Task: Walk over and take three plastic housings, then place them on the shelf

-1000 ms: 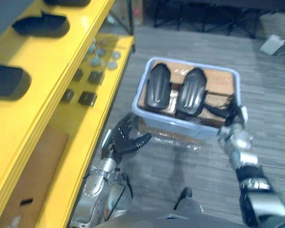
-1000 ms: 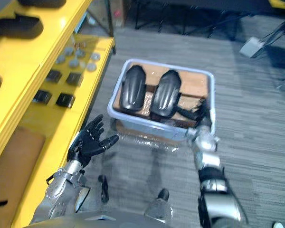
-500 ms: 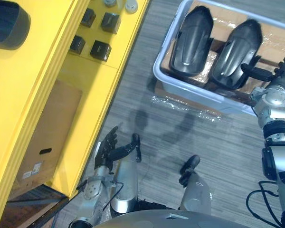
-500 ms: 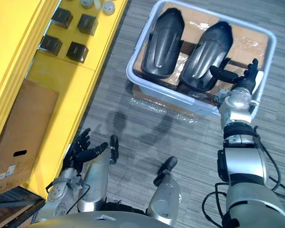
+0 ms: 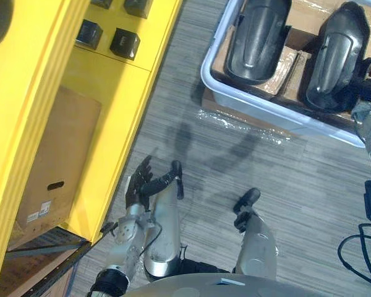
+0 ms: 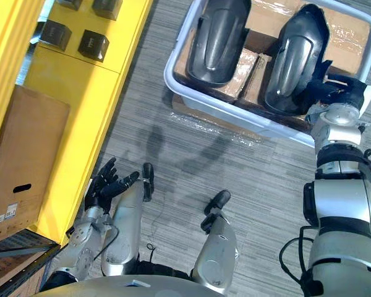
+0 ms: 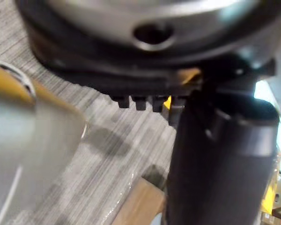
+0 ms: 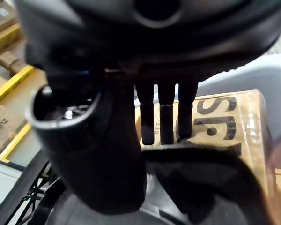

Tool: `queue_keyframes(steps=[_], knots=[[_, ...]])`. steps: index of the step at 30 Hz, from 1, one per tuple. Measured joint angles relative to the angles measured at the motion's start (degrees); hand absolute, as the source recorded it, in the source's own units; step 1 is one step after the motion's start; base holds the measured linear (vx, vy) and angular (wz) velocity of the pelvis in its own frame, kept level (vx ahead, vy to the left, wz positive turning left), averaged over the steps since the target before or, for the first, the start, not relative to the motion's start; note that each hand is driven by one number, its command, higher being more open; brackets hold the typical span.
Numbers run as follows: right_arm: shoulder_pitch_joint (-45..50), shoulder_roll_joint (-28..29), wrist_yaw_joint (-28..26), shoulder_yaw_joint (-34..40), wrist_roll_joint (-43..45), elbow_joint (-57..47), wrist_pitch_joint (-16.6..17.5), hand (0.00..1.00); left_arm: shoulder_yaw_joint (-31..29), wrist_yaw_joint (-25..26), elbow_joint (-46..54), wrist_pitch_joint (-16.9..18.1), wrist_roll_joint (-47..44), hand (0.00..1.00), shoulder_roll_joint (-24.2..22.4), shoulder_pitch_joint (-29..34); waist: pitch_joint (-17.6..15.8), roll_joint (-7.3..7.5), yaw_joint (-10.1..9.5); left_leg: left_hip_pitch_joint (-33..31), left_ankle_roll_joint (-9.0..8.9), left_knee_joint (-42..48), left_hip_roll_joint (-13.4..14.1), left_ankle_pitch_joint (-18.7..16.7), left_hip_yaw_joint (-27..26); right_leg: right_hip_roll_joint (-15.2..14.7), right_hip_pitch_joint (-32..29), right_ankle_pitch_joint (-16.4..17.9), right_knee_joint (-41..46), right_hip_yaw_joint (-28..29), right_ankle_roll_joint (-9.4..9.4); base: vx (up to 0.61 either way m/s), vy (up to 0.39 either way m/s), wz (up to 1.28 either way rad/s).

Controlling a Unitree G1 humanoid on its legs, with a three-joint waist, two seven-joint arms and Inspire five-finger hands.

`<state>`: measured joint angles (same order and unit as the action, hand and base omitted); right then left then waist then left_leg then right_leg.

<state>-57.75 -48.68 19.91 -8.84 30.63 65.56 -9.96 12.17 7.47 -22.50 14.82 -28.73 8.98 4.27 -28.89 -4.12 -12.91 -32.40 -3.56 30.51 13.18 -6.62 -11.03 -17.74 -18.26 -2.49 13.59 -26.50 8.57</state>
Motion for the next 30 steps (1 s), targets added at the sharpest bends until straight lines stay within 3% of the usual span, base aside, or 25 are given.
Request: queue_keyframes(steps=[6, 9, 12, 18, 22, 30], knots=[[-0.6, 2.7, -2.9, 0.0, -1.4, 0.0, -1.9, 0.0, 1.3, 1.0, 0.8, -1.3, 0.0, 1.0, -1.0, -0.3, 0.0, 0.31, 0.45, 3.3, -0.2, -3.1, 0.2, 1.9, -0.1, 0.1, 0.4, 0.3, 1.3, -0.3, -0.9, 0.03, -0.066, -0.1], [-0.6, 4.7, -2.0, 2.7, -7.4, 1.3, -2.0, 0.0, 1.3, 0.6, 3.0, -1.1, 0.1, 1.0, -0.4, -0.2, 0.0, 0.27, 0.44, 6.4, -0.96, -7.0, -0.3, 4.2, 0.0, -0.3, 1.6, 1.6, 2.3, -1.5, -2.33, -0.06, -0.085, 0.09], [-0.3, 4.9, -0.6, 2.7, -12.9, 1.8, -2.1, 0.0, 1.3, -0.2, 4.7, -1.1, 0.0, 1.0, 0.6, 0.9, 0.0, 0.27, 0.53, 9.0, -1.17, -10.0, -0.9, 6.1, 0.2, -0.9, 2.6, 2.6, 3.8, -2.0, -2.62, -0.07, -0.058, 0.11], [1.6, 4.8, 2.4, 2.7, -22.9, 1.6, -2.2, 0.0, -0.3, -3.8, 12.8, -0.9, -0.5, 1.0, 1.2, 7.1, 0.0, 0.28, 1.64, 16.5, -1.09, -17.3, -3.0, 9.4, 0.7, -2.3, 7.5, 4.1, 5.0, -3.3, -2.39, -0.06, -0.038, 0.17], [7.4, 4.4, 3.8, 5.0, -27.2, -5.0, -2.7, 0.0, -2.6, -7.2, 18.6, -0.7, -2.4, 1.0, 1.2, 10.3, 0.3, 0.38, 2.09, 21.8, -1.37, -22.8, -3.7, 11.6, 0.8, -2.0, 11.6, 3.9, 3.0, -4.4, -1.95, 0.0, -0.025, 0.08], [16.1, 4.6, 5.5, 8.5, -30.5, -16.7, -4.6, 0.0, -4.3, -12.8, 22.4, -0.8, -2.4, 1.0, 0.9, 11.8, 8.1, 1.48, 2.51, 26.0, -2.07, -28.4, -3.9, 13.1, -0.2, 0.2, 15.8, 2.1, -3.9, -5.0, -0.48, 0.09, -0.02, -0.02]])
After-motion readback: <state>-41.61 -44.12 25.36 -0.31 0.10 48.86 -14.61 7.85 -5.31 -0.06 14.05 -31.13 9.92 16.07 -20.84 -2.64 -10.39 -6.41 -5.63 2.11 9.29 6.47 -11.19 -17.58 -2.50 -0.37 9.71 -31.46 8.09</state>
